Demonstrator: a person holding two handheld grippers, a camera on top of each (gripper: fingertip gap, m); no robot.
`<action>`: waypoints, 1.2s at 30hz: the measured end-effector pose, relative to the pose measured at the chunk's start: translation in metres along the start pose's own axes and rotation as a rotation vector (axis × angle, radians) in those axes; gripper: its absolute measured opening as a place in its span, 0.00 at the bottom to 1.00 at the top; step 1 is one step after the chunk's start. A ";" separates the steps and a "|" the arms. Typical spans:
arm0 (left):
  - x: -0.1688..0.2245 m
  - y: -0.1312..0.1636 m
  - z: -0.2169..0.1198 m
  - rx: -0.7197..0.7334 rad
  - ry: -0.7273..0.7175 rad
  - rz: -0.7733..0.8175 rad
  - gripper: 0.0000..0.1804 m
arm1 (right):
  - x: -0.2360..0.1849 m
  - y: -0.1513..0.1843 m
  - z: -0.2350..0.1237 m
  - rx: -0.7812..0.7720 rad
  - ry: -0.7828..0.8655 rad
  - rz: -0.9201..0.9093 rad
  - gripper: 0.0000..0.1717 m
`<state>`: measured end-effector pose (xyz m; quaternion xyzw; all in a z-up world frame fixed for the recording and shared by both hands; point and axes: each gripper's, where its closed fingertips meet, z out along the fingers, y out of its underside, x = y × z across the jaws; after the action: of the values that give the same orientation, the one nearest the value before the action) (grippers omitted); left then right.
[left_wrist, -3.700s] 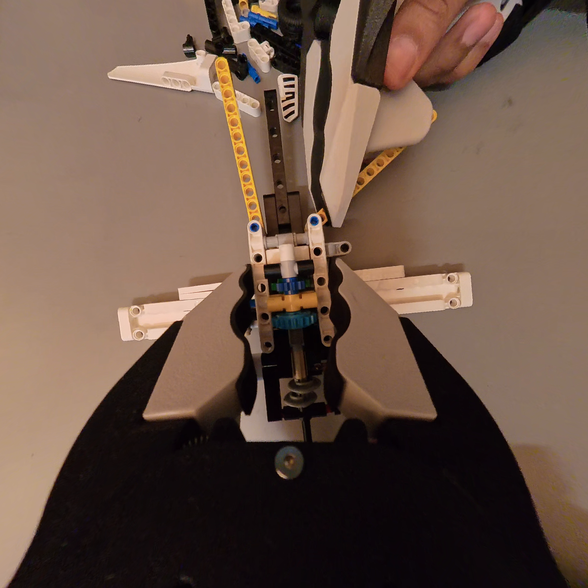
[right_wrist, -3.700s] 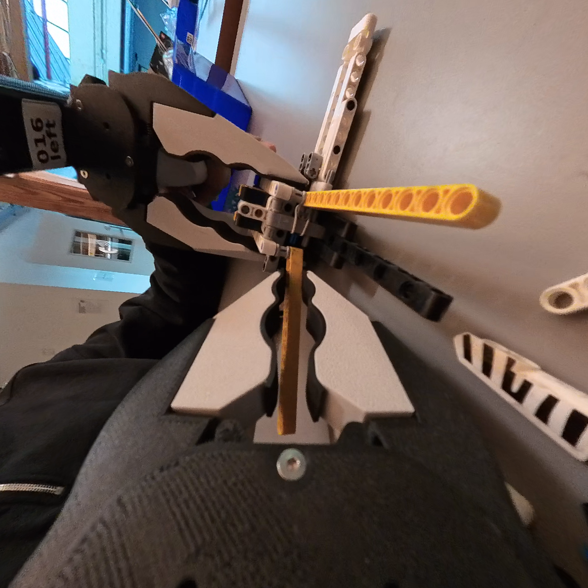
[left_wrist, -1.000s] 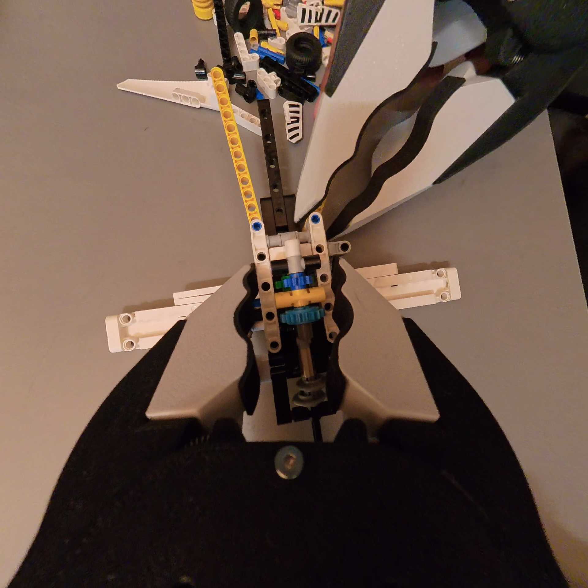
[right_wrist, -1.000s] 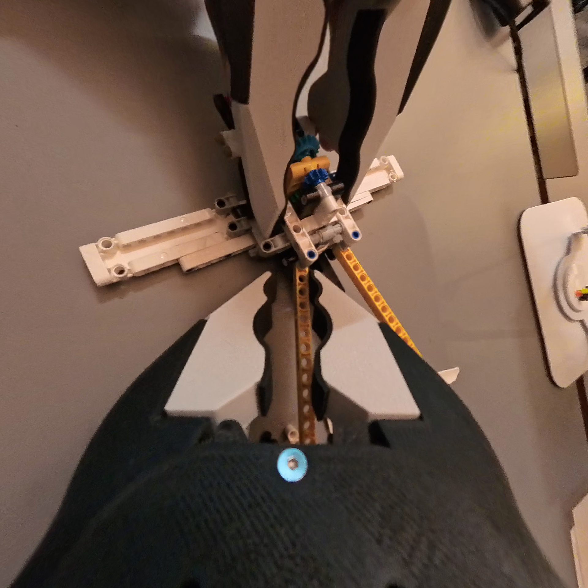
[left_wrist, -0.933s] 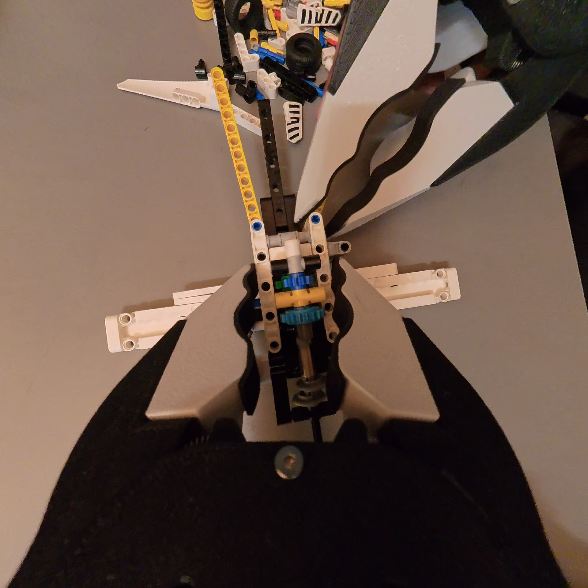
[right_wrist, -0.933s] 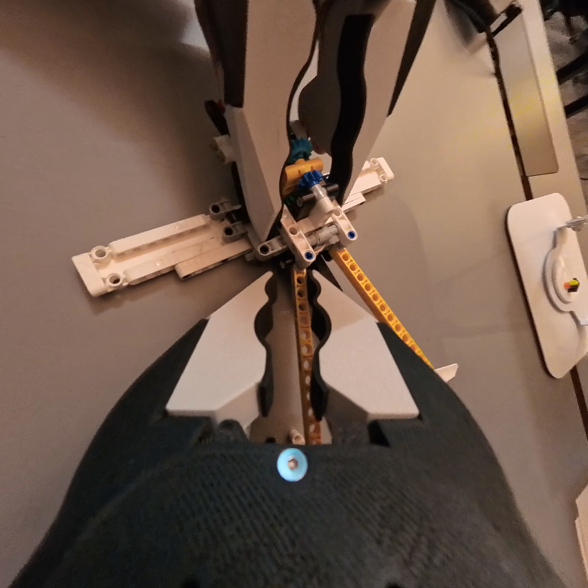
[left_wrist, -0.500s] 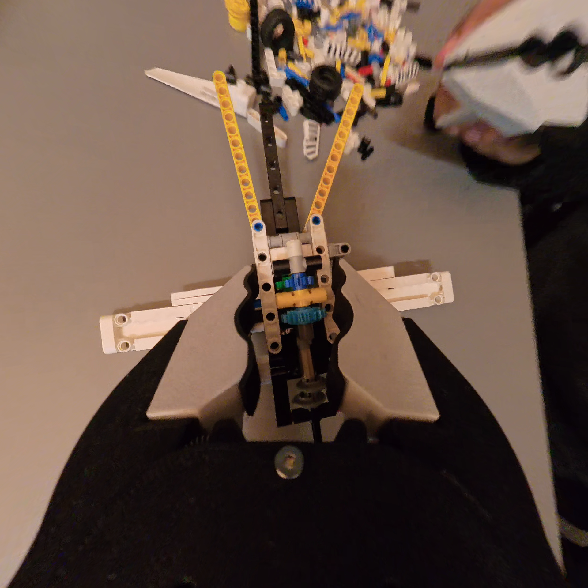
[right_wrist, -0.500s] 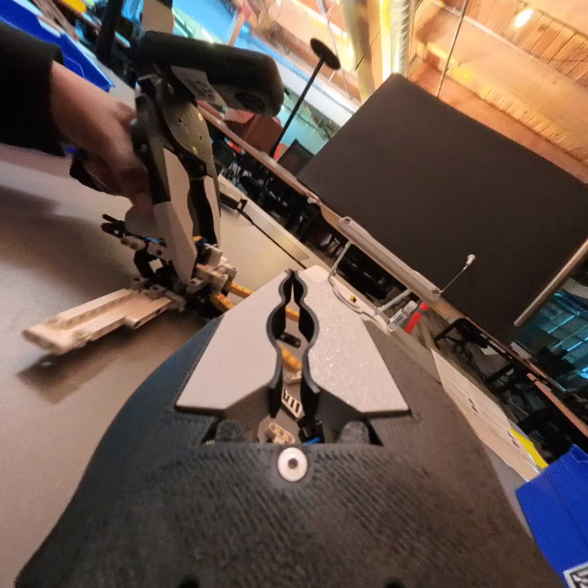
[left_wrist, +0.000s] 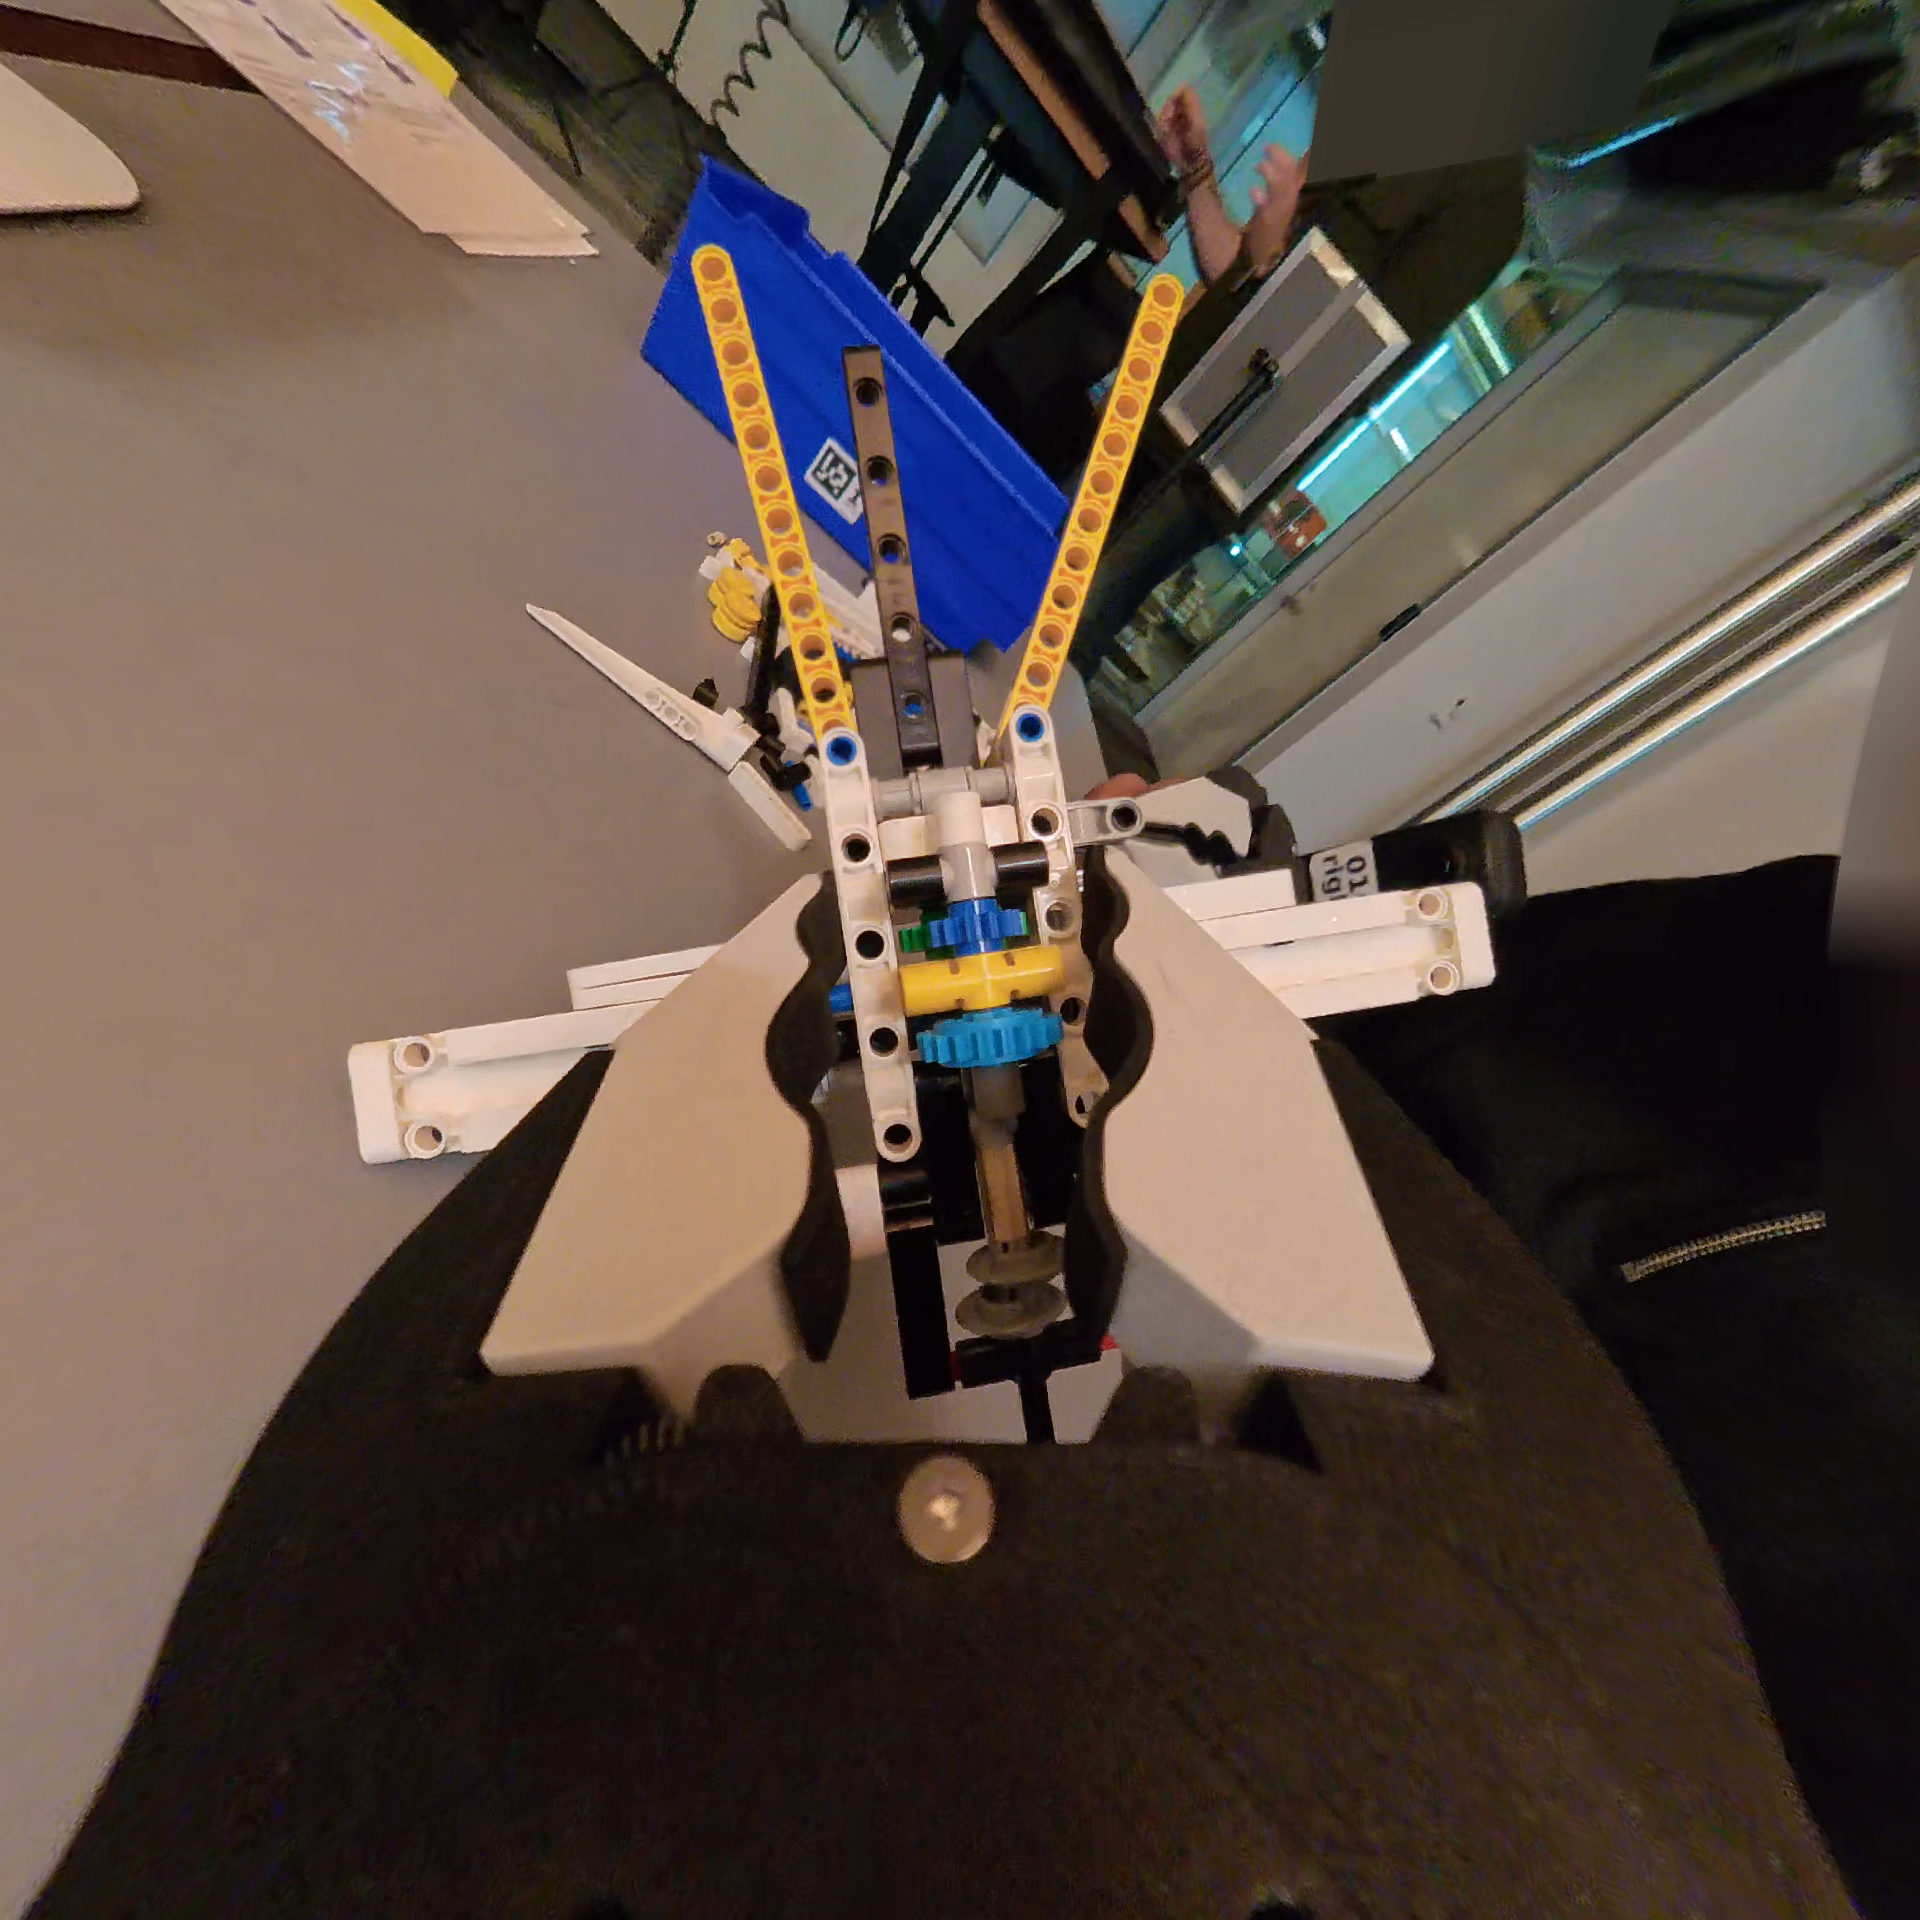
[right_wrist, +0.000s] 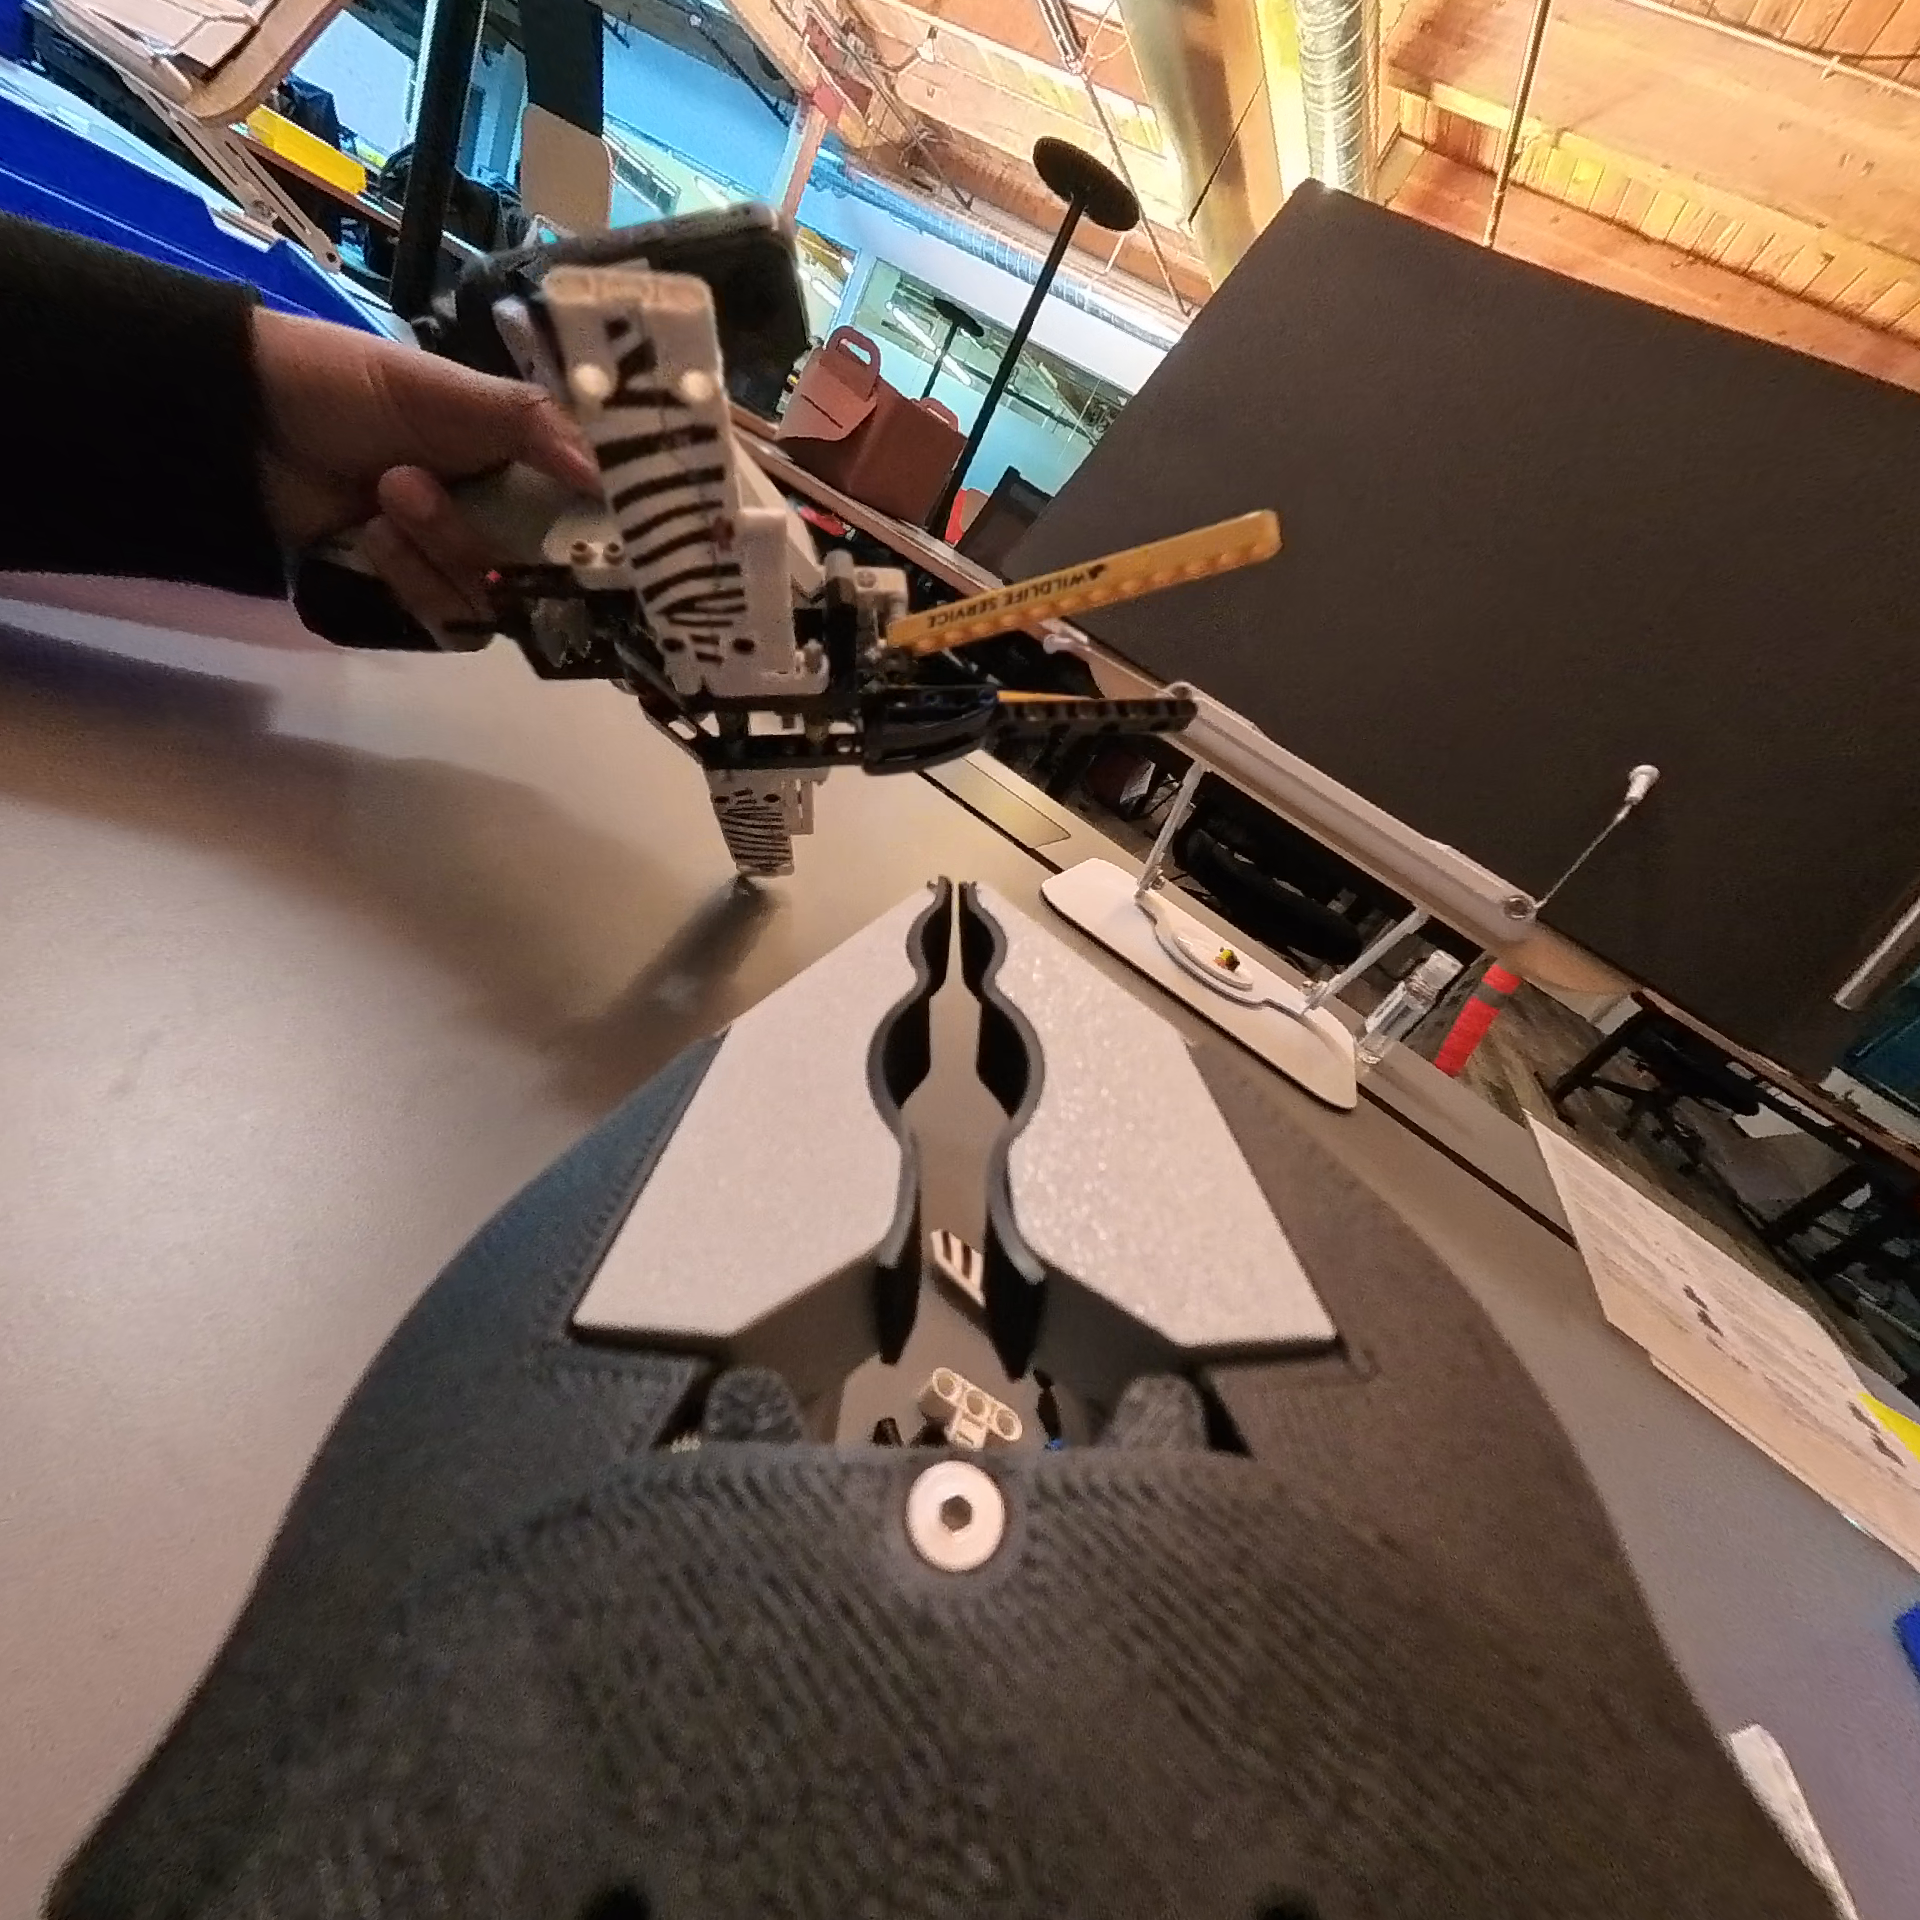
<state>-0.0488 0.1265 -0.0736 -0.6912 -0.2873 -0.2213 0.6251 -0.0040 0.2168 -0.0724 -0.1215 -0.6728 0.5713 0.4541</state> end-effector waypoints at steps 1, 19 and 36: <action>0.001 -0.001 0.000 0.007 0.009 -0.006 0.25 | 0.000 0.000 0.000 -0.002 0.000 -0.003 0.00; 0.044 -0.009 0.017 0.115 0.283 -0.095 0.25 | 0.002 -0.005 -0.003 0.034 -0.005 0.074 0.01; 0.050 -0.002 0.023 0.096 0.309 -0.085 0.25 | -0.001 -0.007 -0.005 0.047 -0.018 0.083 0.02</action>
<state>-0.0148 0.1554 -0.0413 -0.6054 -0.2272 -0.3371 0.6842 0.0025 0.2169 -0.0665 -0.1333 -0.6576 0.6065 0.4266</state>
